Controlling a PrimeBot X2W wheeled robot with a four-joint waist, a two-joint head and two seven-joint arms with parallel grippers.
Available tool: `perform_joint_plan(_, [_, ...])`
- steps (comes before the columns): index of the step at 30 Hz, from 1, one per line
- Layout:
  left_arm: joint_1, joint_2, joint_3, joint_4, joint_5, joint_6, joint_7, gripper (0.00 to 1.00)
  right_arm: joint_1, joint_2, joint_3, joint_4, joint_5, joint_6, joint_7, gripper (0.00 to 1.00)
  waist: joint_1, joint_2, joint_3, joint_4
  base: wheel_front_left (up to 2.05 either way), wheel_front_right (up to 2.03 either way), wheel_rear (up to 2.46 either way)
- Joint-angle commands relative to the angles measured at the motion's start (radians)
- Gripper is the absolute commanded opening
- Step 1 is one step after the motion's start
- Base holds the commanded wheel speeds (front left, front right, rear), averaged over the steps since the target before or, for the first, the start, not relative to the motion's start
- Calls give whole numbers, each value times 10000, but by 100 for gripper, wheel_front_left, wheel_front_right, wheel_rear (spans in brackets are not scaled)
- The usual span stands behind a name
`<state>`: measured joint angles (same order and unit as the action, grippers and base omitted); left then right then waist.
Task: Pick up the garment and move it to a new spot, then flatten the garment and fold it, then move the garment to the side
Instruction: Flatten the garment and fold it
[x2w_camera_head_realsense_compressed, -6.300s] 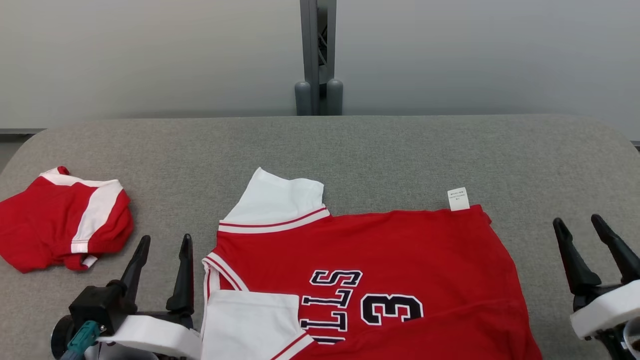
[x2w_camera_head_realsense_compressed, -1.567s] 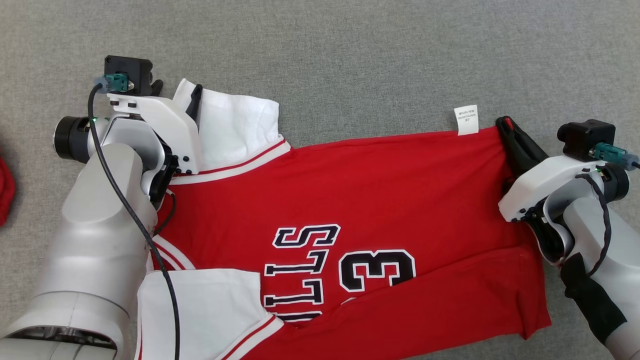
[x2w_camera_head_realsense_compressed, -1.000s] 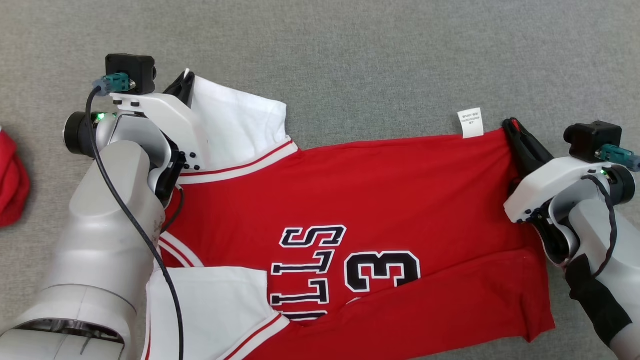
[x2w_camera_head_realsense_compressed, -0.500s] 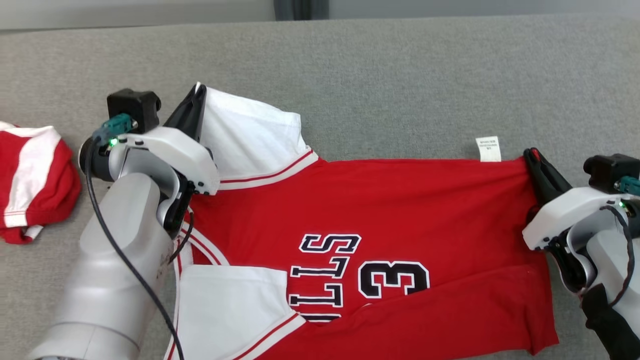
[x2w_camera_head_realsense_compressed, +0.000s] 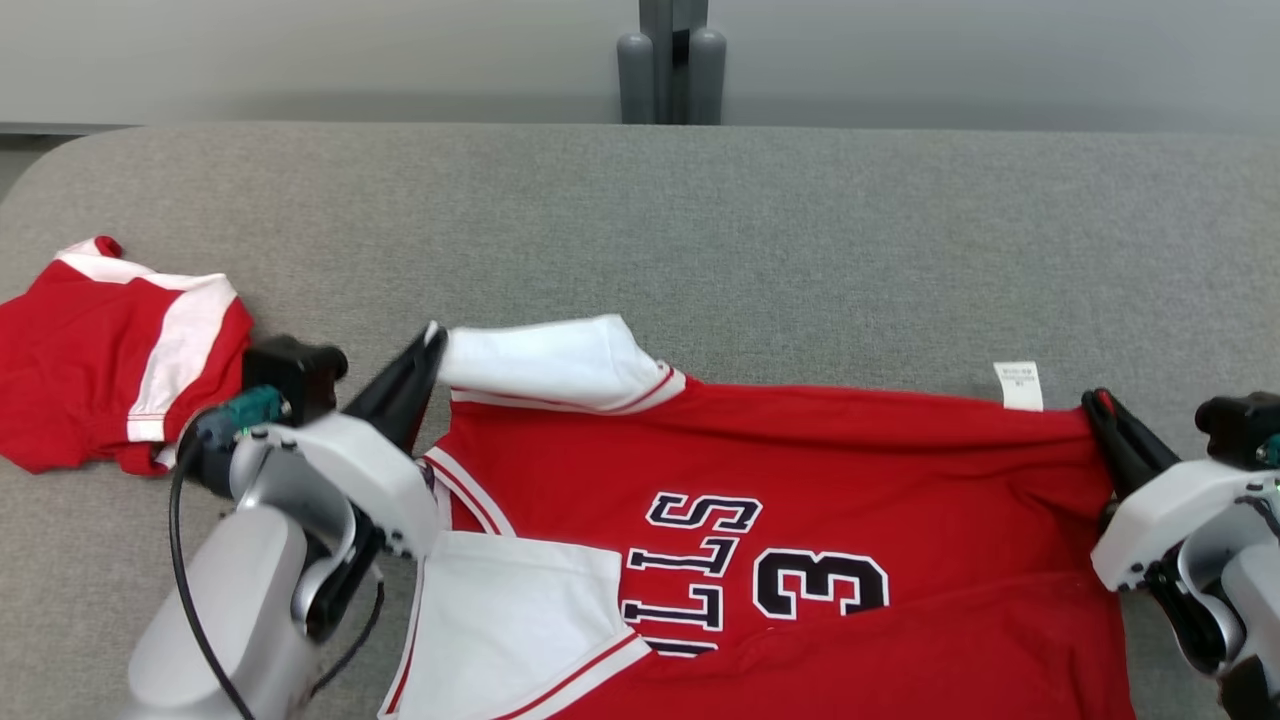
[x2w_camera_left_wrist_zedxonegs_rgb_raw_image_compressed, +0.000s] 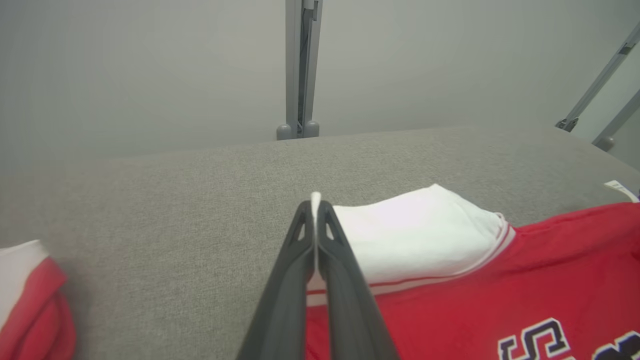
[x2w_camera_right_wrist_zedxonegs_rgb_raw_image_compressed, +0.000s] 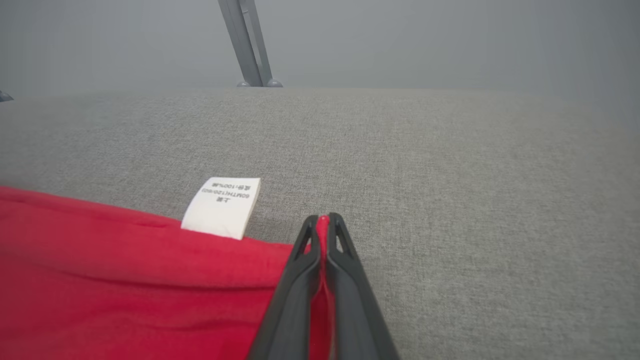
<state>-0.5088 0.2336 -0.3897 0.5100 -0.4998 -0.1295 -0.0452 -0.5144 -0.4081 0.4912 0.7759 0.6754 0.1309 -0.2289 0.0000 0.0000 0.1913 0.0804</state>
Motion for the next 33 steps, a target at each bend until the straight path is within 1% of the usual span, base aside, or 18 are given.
perform_joint_plan(1, [461, 212, -59, -557, -72, 9, 288, 0, 273, -208, 57, -125, -173, -3, 98, 0, 0, 0, -161, 126, 0, 0, 0])
perform_joint_plan(5, [1666, 763, -218, -2351, -199, 158, 1161, 0, 772, -392, 7, -598, -208, -3, 408, 0, 0, 0, -364, 216, 0, 0, 0])
perform_joint_plan(8, [2498, 1137, -199, -3621, -331, 387, 1683, 0, 1142, -532, -149, -1001, -222, -3, 735, 0, 0, 0, -448, 224, 0, 0, 0])
perform_joint_plan(10, [3071, 1393, -276, -4376, -379, 464, 2043, 0, 1399, -598, -228, -1293, -207, -3, 987, 0, 0, 0, -519, 216, 0, 0, 0])
perform_joint_plan(16, [4437, 2041, -509, -6158, -576, 673, 2997, 0, 2141, -866, -555, -2219, -88, -3, 1782, 0, 0, 0, -685, 242, 0, 0, 0])
perform_joint_plan(22, [5233, 2508, -511, -7145, -784, 874, 3531, 0, 2786, -1197, -884, -3266, 47, -3, 2665, 0, 0, 0, -791, 296, 0, 0, 0])
perform_joint_plan(33, [6015, 2968, -703, -7832, -1123, 929, 4286, 0, 3738, -1556, -1756, -4544, 312, -3, 4490, 0, 0, 0, -988, 378, 0, 0, 0])
